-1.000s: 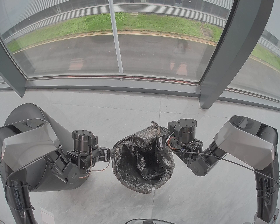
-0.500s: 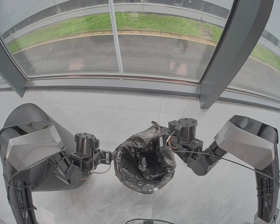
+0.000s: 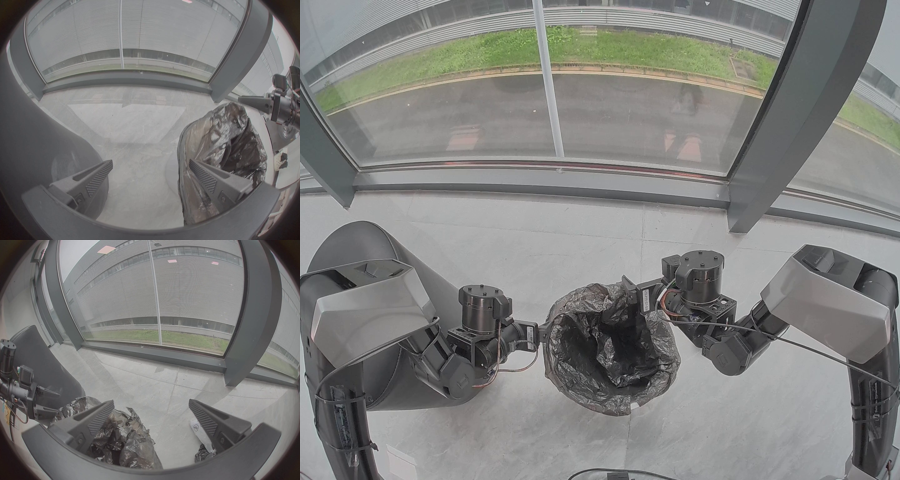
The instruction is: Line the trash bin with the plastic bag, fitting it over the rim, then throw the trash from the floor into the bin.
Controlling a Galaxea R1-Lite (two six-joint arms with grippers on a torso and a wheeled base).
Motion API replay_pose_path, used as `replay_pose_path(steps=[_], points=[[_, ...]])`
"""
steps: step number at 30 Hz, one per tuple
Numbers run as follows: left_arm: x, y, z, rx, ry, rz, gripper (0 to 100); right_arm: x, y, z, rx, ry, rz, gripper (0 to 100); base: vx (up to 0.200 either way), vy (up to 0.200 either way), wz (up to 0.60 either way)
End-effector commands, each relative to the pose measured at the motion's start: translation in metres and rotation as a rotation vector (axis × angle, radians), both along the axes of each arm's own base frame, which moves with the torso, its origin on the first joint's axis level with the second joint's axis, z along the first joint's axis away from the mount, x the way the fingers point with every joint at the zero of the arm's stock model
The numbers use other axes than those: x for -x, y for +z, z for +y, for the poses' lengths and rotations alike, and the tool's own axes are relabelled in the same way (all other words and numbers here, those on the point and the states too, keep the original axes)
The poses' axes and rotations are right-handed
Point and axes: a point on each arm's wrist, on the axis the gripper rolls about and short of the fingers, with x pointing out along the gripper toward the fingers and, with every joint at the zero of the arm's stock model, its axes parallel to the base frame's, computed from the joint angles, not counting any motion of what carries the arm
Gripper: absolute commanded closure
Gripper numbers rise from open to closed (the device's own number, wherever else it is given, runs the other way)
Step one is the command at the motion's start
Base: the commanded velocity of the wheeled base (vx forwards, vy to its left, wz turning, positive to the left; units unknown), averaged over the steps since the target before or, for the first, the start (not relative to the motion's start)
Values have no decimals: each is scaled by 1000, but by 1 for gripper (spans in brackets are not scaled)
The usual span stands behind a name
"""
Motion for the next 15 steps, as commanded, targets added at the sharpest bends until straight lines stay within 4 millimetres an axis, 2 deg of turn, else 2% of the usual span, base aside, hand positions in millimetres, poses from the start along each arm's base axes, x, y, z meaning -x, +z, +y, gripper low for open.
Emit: replay_pose_path(steps=[1, 8, 11, 15], points=[[2, 1, 1, 13, 2, -20, 0, 0, 2, 0, -1, -4, -4, 0, 0, 0, 0], [3, 5, 2, 44, 2, -53, 0, 6, 11, 0, -12, -2, -25, 0, 0, 0, 0], [5, 15, 2, 87, 10, -100, 0, 14, 16, 4, -11, 18, -30, 0, 0, 0, 0], [13, 34, 1, 136, 9, -145, 0, 32, 19, 21, -19, 72, -26, 0, 0, 0, 0]])
